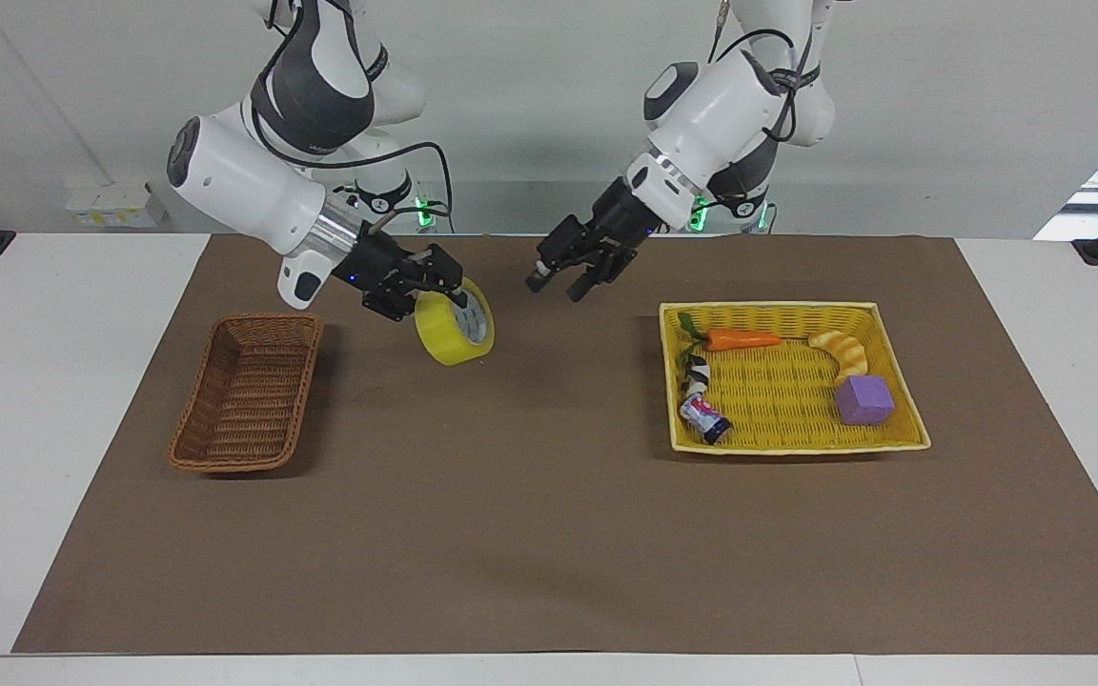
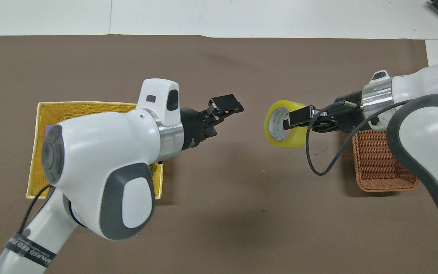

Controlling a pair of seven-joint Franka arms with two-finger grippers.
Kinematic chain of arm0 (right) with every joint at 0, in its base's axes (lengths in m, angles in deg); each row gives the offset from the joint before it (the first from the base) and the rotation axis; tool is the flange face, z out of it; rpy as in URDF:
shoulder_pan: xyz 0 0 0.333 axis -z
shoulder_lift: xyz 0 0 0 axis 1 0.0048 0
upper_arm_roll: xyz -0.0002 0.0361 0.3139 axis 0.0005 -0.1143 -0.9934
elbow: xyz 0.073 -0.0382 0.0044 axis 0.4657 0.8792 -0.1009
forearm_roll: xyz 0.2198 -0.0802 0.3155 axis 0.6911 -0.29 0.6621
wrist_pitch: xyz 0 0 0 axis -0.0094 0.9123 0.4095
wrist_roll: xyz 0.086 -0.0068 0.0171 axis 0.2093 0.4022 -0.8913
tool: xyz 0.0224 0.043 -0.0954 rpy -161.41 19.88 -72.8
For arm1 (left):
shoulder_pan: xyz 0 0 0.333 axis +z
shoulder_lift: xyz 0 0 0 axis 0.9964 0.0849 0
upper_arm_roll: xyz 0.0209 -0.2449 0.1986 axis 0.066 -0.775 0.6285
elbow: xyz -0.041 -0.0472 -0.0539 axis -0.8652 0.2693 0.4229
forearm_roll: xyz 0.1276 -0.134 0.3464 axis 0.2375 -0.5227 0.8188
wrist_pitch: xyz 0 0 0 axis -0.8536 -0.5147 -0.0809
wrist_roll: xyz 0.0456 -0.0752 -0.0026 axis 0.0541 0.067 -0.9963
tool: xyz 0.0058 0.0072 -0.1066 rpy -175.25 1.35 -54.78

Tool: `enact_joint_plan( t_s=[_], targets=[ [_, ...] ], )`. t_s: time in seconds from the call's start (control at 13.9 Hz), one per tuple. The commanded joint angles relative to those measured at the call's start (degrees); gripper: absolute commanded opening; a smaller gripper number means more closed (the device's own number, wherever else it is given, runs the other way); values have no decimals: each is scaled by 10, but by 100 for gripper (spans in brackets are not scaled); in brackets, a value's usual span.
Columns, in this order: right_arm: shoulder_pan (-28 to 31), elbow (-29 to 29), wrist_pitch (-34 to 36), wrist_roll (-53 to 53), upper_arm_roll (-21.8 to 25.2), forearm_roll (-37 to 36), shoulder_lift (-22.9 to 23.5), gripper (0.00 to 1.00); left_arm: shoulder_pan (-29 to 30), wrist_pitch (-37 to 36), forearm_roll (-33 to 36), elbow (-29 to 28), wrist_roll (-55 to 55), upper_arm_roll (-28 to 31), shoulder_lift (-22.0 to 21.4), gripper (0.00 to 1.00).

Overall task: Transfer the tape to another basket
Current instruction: 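Carry the tape into the brown basket while the left gripper withdraws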

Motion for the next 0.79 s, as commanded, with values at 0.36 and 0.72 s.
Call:
enact_joint_plan(
  t_s=[0.36,0.72],
  targets=[
    [117,12,21,-57,-1,-216,-9,0,162,-215,201,47,75,-3,0,100],
    [169,57,-24,-128,-1,-369,5,0,253,-301,276,73,280,0,-7,100]
  ],
)
